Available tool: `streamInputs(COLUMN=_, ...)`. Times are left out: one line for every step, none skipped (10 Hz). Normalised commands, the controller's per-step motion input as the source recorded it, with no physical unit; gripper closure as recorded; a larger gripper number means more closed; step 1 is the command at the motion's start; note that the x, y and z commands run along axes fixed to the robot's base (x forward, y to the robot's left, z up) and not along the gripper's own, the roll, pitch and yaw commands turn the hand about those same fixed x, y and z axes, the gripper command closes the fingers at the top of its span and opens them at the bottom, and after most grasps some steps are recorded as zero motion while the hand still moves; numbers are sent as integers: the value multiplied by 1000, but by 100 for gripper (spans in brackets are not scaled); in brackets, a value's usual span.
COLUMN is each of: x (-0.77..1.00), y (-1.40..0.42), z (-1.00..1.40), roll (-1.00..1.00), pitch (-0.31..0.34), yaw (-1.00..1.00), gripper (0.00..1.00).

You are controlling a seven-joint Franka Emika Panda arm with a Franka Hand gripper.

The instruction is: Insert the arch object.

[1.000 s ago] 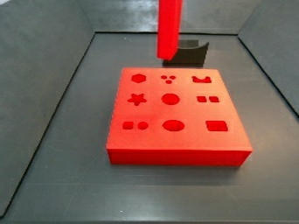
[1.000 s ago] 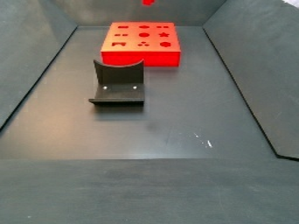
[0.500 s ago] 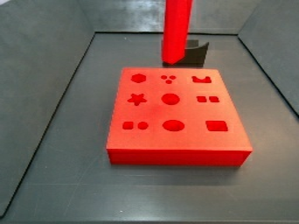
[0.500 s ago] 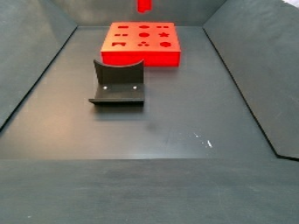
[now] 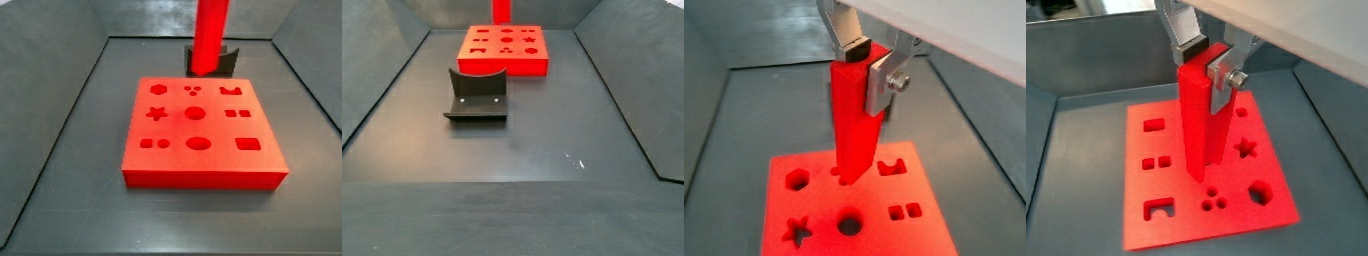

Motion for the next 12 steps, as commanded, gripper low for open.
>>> streamInputs(x=374, y=37, z=0, roll=-223, pitch=0, yaw=-789, gripper=100)
streamInputs(x=349, y=9, z=0, roll=-251, pitch=0, yaw=-794, gripper=100)
streamInputs(x=334, y=3, z=0, roll=-237, pitch=0, yaw=-806, gripper=100)
streamInputs(x=317, y=14, z=0, roll=-196, pitch=0, yaw=-829, gripper=100)
streamInputs(x=320, y=54, z=-14, roll=-157, pitch=0, yaw=-840, gripper=100)
streamInputs(x=357, y=63, z=-26, roll=-187, pitch=0, yaw=-809, gripper=100)
streamInputs(x=371, y=94, z=-40, roll=-154, pitch=0, yaw=-803, gripper=100)
streamInputs(x=371, y=157, z=-103, roll=-70, pitch=0, yaw=-820, gripper=100)
streamInputs(x=311, y=209, z=-149, roll=-67, pitch=0, yaw=-763, gripper=100)
streamInputs(x=163, y=309, z=-160, roll=-246, pitch=-26, yaw=-503, gripper=100)
streamInputs(x=71, y=289, z=-249, roll=-196, pitch=-19, yaw=-549, gripper=100)
streamInputs(x=0, y=191, z=-243, roll=-160, pitch=0, yaw=-437, gripper=100)
